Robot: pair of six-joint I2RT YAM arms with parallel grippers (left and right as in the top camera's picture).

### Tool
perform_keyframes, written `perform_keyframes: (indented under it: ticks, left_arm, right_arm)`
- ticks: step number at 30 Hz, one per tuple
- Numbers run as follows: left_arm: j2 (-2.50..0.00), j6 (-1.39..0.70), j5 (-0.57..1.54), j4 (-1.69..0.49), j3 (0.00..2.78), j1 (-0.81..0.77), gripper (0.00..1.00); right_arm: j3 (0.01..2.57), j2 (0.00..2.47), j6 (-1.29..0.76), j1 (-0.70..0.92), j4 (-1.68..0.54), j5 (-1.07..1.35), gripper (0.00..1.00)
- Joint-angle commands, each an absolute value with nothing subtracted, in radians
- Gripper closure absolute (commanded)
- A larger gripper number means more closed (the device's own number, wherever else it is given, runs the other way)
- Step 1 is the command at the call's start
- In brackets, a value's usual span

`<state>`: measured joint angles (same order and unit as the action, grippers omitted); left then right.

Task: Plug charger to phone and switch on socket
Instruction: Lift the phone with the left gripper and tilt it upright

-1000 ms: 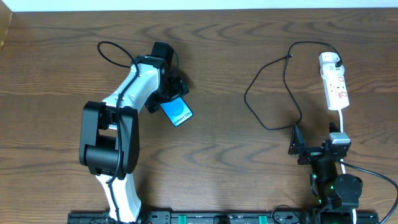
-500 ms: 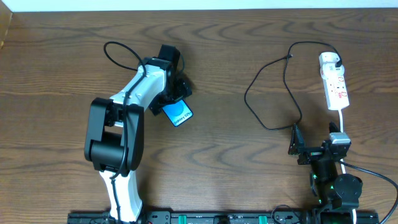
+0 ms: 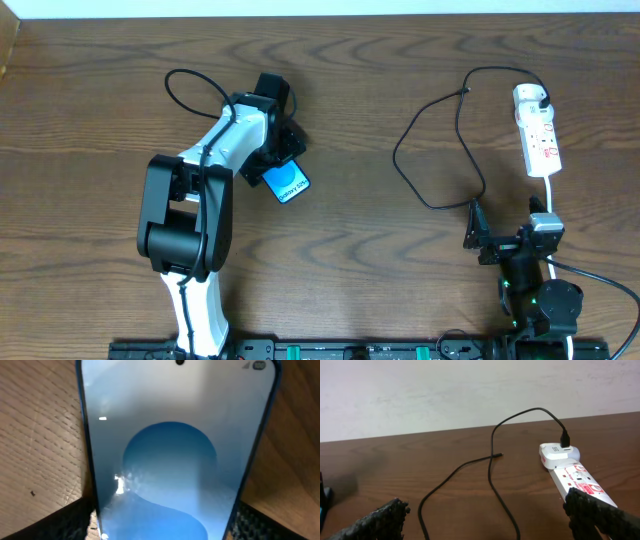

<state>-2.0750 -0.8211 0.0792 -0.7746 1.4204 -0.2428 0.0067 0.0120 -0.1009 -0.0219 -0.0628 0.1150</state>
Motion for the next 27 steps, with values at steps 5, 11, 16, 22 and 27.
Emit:
perform_keyframes:
  ticks: [5,11,16,22,27]
  left_arm:
    - [-2.125,-0.852,0.135,-0.776,1.411,-0.242,0.2]
    - [-2.124,-0.85,0.15,-0.784,1.411,-0.241,0.29]
    - [-2.113,-0.843,0.15,-0.826,1.425,-0.231,0.35]
    - [-2.076,-0.831,0.15,-0.886,1.444,-0.209,0.38]
    - [-2.037,-0.797,0.196,-0.918,1.444,-0.201,0.4]
  right_arm:
    - [0.006,0.009,-0.088,-0.023,-0.067,0.11,0.01]
    - [0.006,0.009,-0.088,-0.023,-0.067,0.11,0.01]
    - [0.006,0.009,-0.088,-0.022,-0.067,0.11,0.01]
    - [0.006,0.009,-0.088,-0.023,-0.067,0.11,0.01]
    - [0.006,0.009,-0.088,-0.023,-0.067,0.11,0.01]
